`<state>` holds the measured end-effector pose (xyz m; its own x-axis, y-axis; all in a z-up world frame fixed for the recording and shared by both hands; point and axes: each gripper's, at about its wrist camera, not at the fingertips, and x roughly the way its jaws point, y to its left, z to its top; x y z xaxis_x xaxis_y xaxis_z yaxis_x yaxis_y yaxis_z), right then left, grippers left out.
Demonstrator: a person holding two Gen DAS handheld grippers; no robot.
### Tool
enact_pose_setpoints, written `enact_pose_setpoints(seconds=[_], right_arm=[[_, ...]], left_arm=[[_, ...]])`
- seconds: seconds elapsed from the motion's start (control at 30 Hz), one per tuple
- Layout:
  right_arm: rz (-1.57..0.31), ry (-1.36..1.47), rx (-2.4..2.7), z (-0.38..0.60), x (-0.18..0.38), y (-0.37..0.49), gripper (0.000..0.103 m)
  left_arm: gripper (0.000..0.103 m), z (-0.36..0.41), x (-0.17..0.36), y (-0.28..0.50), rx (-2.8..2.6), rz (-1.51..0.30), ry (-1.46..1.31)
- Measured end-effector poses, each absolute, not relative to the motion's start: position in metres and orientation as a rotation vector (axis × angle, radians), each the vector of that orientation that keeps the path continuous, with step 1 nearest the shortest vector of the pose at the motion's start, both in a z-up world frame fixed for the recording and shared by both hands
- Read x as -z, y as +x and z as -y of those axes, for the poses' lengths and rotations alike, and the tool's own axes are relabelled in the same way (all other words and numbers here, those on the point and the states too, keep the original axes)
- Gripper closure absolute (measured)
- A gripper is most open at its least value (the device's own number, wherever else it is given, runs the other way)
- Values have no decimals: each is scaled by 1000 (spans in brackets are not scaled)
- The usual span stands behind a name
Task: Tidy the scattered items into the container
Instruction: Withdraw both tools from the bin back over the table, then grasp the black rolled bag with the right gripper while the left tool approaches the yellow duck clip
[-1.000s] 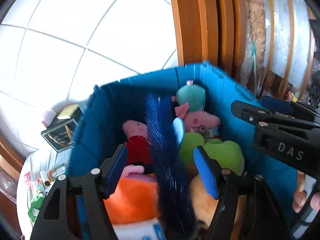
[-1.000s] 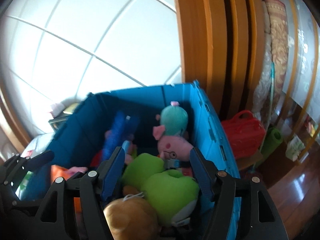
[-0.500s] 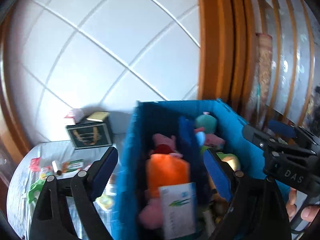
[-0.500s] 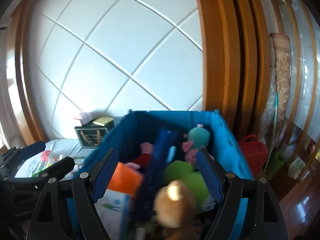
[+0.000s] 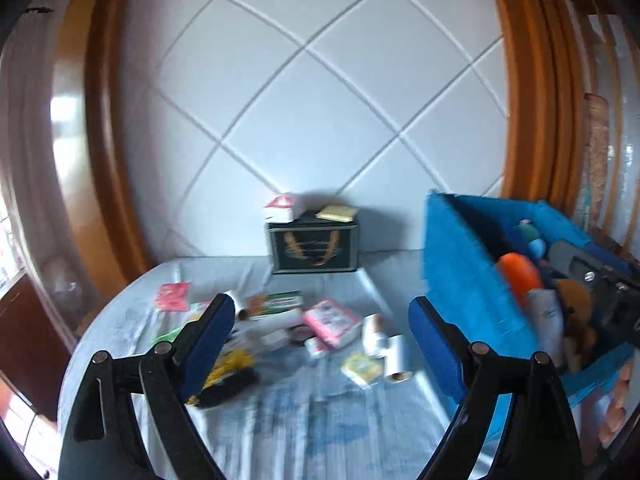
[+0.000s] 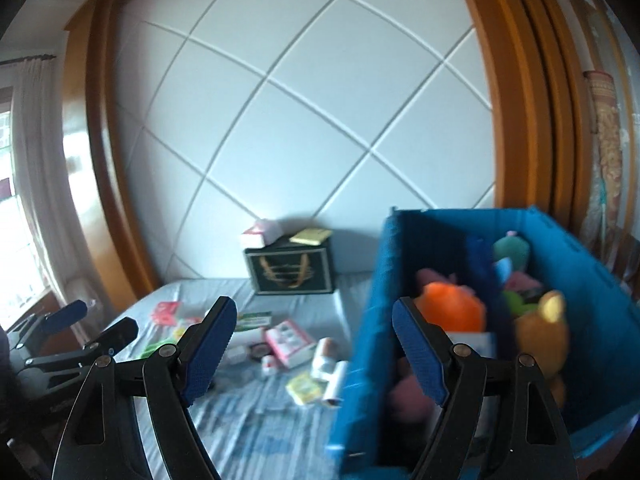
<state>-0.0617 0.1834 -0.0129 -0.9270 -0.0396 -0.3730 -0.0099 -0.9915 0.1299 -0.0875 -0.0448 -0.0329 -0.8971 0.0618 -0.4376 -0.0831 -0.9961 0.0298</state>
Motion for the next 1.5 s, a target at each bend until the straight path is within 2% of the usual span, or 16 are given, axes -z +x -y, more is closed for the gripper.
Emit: enact_pose_setpoints(seconds=[0.37, 0.57, 0.67, 0.77, 1.03, 1.17, 1.4, 1.5], right_arm=[[118, 857, 2902, -98, 86, -132, 22], [130, 1012, 2792, -92, 147, -181, 23], [138, 1135, 2758, -90, 179, -201, 28], [121, 1225, 2726, -86, 201, -214, 33], [176, 1364, 2727, -53, 236, -230, 35], [286, 1443, 2736, -10, 260, -240, 35], [597, 1606, 2676, 74, 321, -272, 35], [670, 1657, 2648, 99, 340, -286, 35]], left_arm=[[14, 179, 121, -125, -3111, 77, -1043], [14, 191, 169, -156, -3089, 78, -1223], [14, 194, 194, -172, -3038, 87, -1320], [14, 200, 215, -187, -2993, 97, -1384], [14, 245, 255, -230, -2885, 48, -1464], [21, 278, 282, -258, -2760, -5, -1480], [21, 318, 329, -300, -2585, -80, -1519], [21, 323, 341, -312, -2535, -78, -1510]])
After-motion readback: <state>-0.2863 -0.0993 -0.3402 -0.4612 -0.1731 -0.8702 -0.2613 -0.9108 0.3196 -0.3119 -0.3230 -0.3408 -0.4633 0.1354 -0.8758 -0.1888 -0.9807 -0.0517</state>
